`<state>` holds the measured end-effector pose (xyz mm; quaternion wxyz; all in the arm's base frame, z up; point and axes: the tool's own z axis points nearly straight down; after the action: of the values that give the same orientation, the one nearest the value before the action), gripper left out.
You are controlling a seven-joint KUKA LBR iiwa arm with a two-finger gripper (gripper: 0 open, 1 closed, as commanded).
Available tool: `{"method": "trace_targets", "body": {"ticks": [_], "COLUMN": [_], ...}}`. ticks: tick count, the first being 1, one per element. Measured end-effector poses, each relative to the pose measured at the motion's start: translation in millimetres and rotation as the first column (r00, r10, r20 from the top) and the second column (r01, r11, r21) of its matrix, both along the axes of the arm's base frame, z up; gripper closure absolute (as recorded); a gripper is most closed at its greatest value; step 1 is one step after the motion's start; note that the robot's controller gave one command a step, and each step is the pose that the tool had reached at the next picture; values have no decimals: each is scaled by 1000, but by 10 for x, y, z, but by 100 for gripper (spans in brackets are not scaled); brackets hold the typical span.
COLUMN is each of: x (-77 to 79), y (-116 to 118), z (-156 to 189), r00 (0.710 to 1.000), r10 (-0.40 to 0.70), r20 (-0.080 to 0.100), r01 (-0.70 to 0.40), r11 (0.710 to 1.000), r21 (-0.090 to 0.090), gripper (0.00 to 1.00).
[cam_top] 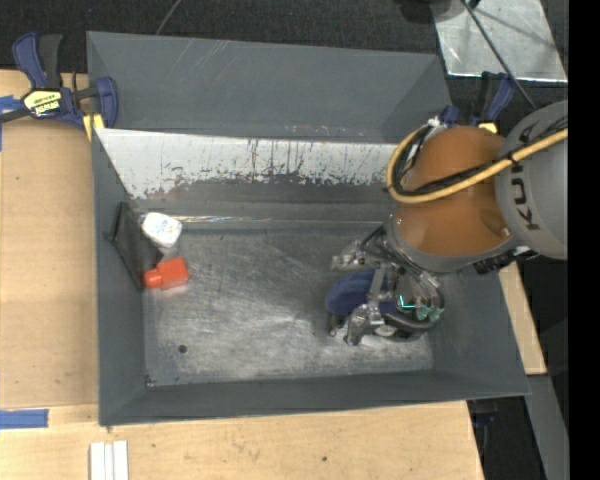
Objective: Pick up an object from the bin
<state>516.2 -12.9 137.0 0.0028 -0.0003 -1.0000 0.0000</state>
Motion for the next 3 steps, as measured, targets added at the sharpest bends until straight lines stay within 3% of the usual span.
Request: {"method": "trace_targets", "body": {"ticks": [1,2,3], "x": [204,229,351], "y": [-311,-314,-350], "z": [-619,-595,1169], "r00": [982,982,923], "r10": [187,187,383], "r20": [13,21,17], "r01": [-187,-187,-383], "r11": [982,982,924], "r21": [3,0,-6], "gripper": [0,100,100]}}
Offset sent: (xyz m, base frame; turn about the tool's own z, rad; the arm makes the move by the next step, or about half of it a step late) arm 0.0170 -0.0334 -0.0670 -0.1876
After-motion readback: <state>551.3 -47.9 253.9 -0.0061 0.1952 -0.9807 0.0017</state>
